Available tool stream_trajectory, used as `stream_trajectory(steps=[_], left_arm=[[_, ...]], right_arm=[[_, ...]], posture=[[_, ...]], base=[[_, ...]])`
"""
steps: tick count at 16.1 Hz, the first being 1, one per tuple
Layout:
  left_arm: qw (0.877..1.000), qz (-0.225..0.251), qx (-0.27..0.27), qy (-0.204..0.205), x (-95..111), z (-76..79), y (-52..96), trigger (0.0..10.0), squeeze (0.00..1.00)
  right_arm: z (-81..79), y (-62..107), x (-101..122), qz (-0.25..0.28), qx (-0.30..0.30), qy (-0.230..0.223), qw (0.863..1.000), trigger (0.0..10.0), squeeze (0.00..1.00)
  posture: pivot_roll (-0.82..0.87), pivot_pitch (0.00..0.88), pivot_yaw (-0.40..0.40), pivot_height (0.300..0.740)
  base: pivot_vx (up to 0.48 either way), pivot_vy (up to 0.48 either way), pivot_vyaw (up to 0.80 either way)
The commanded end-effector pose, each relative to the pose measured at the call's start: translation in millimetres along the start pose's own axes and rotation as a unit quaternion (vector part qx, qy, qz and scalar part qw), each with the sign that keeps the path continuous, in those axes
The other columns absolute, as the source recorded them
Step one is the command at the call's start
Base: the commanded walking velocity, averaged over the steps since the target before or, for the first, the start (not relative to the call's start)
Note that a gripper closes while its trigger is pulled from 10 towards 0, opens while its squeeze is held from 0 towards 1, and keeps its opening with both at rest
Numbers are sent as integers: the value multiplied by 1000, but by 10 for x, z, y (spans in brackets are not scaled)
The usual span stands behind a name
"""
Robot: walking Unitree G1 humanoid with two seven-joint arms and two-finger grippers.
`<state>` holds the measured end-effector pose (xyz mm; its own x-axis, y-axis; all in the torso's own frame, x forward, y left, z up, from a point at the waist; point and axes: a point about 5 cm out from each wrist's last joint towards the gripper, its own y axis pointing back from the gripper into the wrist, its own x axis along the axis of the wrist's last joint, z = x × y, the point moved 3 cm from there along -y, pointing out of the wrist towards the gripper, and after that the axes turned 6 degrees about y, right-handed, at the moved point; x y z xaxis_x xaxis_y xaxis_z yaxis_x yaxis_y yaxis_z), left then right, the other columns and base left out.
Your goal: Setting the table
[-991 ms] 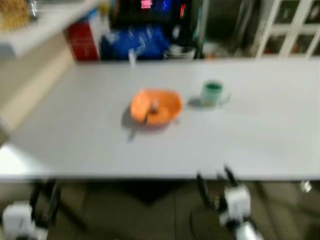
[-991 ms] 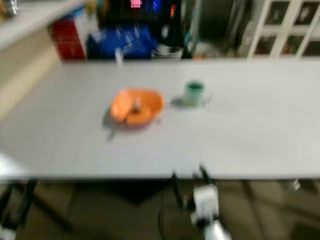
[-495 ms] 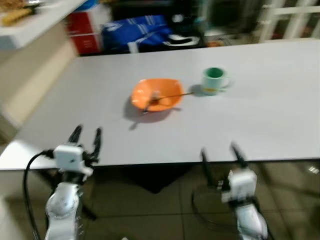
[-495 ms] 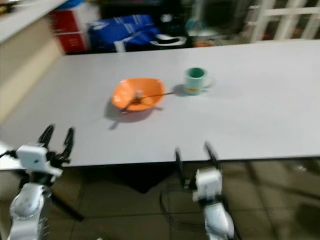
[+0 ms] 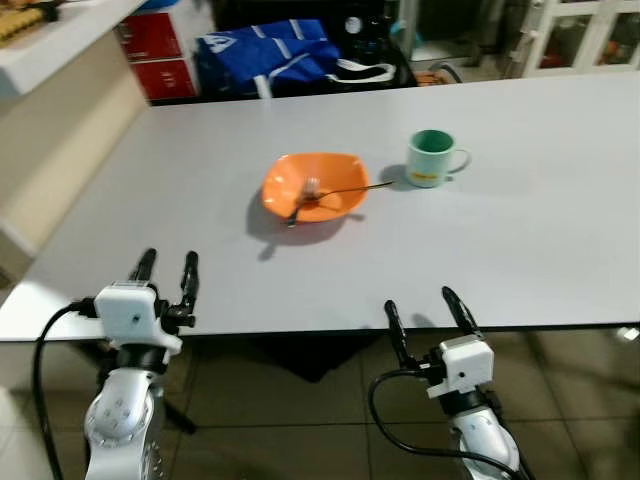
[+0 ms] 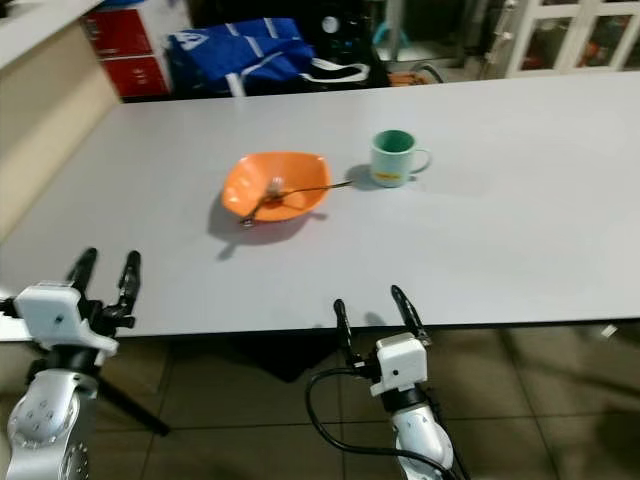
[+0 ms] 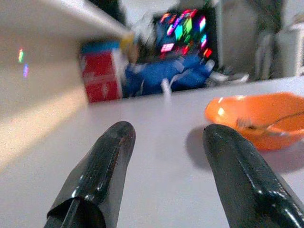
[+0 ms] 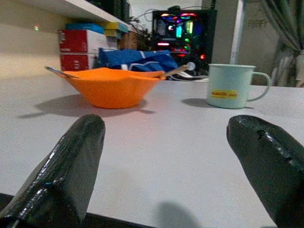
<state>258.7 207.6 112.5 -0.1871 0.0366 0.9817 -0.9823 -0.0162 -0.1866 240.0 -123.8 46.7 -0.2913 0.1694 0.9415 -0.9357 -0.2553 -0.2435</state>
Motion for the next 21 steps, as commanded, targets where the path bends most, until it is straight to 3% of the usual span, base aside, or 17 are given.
stream_trajectory(steps=[1,5,6,9,10,11,16,21], left_arm=[[1000,-9,4,7,32,6,-26,10000,0],[999,-50,-2,15,-36,37,-54,10000,0],[996,-84,-5,25,-128,65,-57,10000,0],[992,-116,-5,52,-200,93,-37,10000,0],[987,-131,33,84,-260,-27,-5,10000,0],[991,-98,38,81,-127,-63,-68,10000,0],[992,-95,6,80,-76,94,-131,10000,0],[992,-106,-28,58,-93,210,-154,10000,0]], right_arm=[[-38,-24,34,0,3,-10,1000,10000,0],[-54,-33,59,0,6,-13,1000,10000,0],[-54,-21,65,-1,4,-14,1000,10000,0],[-64,10,53,-11,1,-23,1000,10000,0],[135,-31,40,-21,-23,-35,999,10000,0],[535,-261,306,6,-35,-32,999,10000,0],[591,-339,421,18,-35,-28,999,10000,0],[572,-329,440,-7,-24,-37,999,10000,0]], posture=[[-213,0,149,740],[-220,0,149,740],[-224,0,148,740],[-226,0,152,740],[-227,0,152,740],[-226,0,148,740],[-242,0,136,740],[-239,0,137,740]], base=[[0,0,0],[0,0,0],[0,0,0],[0,0,0],[0,0,0],[0,0,0],[0,0,0],[0,0,0]])
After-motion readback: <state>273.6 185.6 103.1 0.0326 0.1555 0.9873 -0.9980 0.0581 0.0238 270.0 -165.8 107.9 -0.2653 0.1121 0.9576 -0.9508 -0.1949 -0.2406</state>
